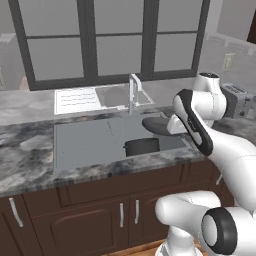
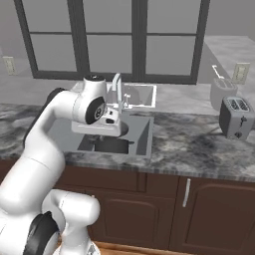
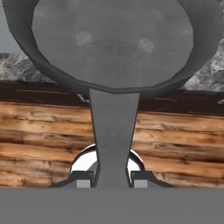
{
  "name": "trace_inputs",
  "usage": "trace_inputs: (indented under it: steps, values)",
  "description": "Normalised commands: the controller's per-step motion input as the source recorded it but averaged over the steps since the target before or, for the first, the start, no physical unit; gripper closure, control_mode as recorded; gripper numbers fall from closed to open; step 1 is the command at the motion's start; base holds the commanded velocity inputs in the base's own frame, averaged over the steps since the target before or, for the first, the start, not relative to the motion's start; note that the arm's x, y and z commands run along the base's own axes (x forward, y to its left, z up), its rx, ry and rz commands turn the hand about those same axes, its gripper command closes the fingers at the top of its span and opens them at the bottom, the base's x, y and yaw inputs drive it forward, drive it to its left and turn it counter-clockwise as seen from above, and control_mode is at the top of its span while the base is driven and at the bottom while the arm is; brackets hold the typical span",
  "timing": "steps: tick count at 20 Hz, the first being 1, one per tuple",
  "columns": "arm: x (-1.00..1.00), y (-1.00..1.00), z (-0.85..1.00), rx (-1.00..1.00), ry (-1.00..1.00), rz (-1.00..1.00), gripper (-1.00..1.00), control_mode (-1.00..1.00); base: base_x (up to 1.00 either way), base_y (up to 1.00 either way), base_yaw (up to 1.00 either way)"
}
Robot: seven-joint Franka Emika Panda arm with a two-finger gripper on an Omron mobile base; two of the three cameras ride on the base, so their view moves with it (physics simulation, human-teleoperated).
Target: Move the pot and pan from the stove into the sink.
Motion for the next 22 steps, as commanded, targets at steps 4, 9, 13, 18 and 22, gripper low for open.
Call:
trace_inputs:
  steps: [4, 9, 13, 18, 22]
  values:
    - [0.46, 0.00, -0.24, 0.00, 0.00, 0.00, 1.00, -1.00, 0.00, 0.00, 0.00]
    - [0.45, 0.00, -0.23, 0.00, 0.01, 0.00, 1.00, -1.00, 0.00, 0.00, 0.00]
    - [0.42, 0.00, -0.24, 0.00, 0.03, 0.00, 1.00, -1.00, 0.00, 0.00, 0.00]
    - [0.39, 0.00, -0.29, 0.00, 0.03, 0.00, 1.00, -1.00, 0.00, 0.00, 0.00]
    - [0.40, 0.00, -0.30, -0.01, 0.02, 0.00, 1.00, -1.00, 0.00, 0.00, 0.00]
